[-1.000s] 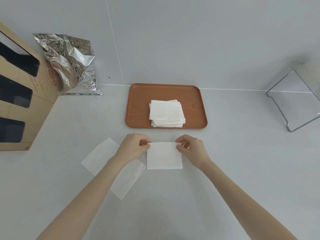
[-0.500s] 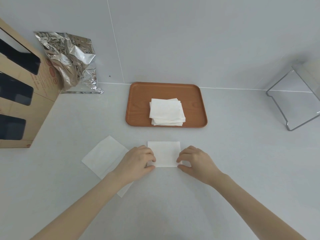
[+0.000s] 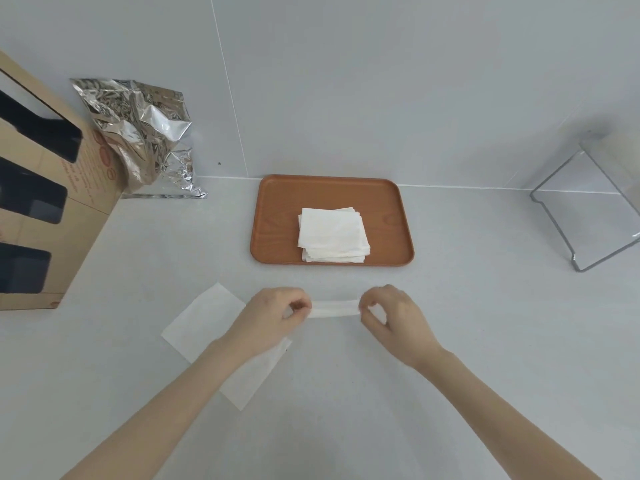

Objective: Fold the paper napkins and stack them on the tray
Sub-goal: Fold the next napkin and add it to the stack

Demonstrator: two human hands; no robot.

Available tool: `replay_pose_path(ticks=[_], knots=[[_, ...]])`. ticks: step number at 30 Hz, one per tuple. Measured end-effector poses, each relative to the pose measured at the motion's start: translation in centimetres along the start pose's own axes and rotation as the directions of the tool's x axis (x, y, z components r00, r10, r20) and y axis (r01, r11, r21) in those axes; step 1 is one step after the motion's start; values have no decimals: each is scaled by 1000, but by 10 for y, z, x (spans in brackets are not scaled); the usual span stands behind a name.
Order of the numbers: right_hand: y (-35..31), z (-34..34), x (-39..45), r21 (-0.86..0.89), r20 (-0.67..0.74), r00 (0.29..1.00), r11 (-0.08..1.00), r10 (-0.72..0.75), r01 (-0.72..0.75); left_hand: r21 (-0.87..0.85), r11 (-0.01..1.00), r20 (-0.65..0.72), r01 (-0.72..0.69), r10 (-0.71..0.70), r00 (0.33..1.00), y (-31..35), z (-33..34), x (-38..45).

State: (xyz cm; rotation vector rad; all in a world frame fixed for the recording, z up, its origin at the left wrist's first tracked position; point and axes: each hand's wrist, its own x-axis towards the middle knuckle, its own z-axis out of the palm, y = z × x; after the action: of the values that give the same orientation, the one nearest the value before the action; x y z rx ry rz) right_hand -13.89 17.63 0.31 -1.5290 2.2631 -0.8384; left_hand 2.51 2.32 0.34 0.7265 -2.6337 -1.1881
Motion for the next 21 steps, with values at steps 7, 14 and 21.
replay_pose_path(ticks=[7, 14, 21], knots=[[-8, -40, 84, 445, 99, 962, 853, 256, -273, -260, 963, -36, 67, -79, 996, 7, -58, 72], [23, -27, 155, 497, 115, 920, 780, 374, -379, -388, 893, -24, 228, -257, 966, -21, -59, 142], [43, -8, 178, 357, -4, 912, 852, 410, -382, -307, 920, -114, 245, -291, 950, -41, -42, 174]])
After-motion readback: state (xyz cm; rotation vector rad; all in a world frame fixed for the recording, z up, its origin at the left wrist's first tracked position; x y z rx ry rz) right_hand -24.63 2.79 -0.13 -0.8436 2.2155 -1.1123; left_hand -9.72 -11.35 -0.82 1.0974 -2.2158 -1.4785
